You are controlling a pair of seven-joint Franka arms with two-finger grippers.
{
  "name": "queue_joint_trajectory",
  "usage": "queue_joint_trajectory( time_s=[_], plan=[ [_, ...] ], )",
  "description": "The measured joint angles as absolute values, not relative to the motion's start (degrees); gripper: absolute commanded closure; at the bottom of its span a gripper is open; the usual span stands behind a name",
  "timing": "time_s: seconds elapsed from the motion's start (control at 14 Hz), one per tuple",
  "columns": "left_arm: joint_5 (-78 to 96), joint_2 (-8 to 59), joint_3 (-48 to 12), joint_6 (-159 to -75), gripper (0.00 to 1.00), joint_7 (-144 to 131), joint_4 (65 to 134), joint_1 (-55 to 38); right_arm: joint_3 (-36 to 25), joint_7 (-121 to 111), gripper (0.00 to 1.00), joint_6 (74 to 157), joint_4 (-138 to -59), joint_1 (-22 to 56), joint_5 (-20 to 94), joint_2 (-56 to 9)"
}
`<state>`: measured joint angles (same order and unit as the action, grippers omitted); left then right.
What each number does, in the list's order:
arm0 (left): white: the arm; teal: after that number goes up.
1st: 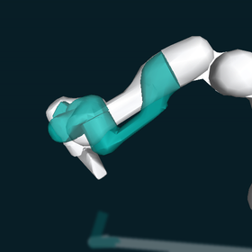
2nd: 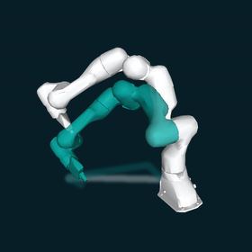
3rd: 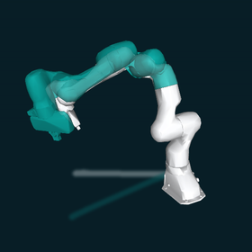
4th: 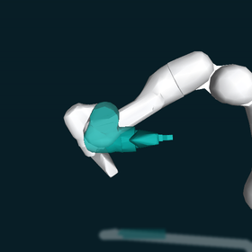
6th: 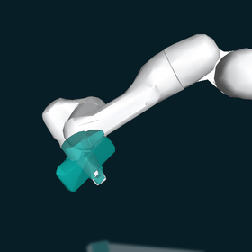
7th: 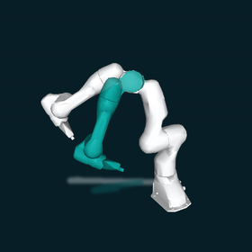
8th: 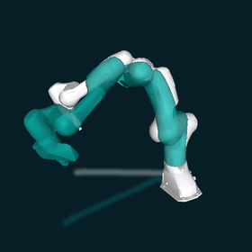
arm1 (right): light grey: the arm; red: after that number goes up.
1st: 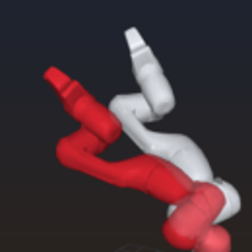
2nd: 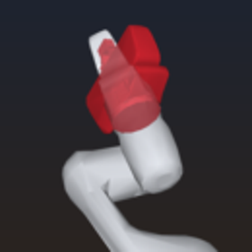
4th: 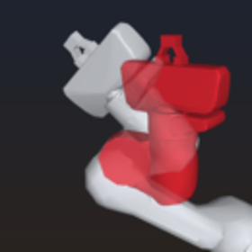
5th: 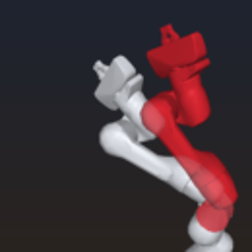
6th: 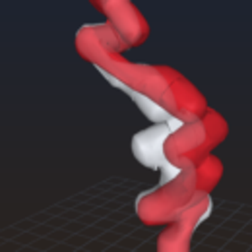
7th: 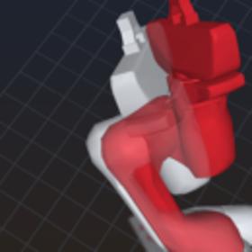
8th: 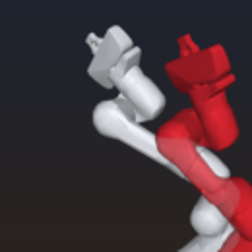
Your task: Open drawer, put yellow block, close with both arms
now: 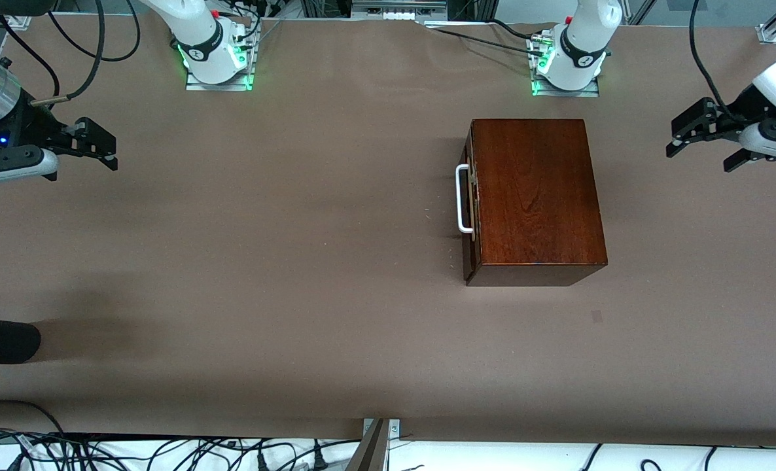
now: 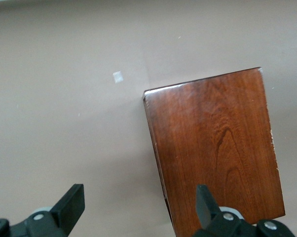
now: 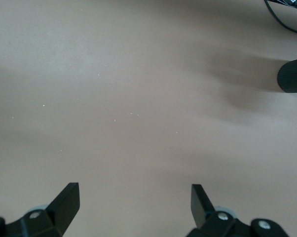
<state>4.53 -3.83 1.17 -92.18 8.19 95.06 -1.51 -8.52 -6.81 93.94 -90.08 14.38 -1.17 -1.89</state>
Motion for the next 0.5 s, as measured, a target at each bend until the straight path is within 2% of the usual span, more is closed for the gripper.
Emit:
queue_joint_trajectory(
  time_s=[0.5],
  plan=[
    [3.33,-3.84,1.36,-91.43,0.00,0.89,95.60,-1.69,-8.52,-6.81,0.00,93.94,-90.08,14.38,-1.17,-1.89]
  ],
)
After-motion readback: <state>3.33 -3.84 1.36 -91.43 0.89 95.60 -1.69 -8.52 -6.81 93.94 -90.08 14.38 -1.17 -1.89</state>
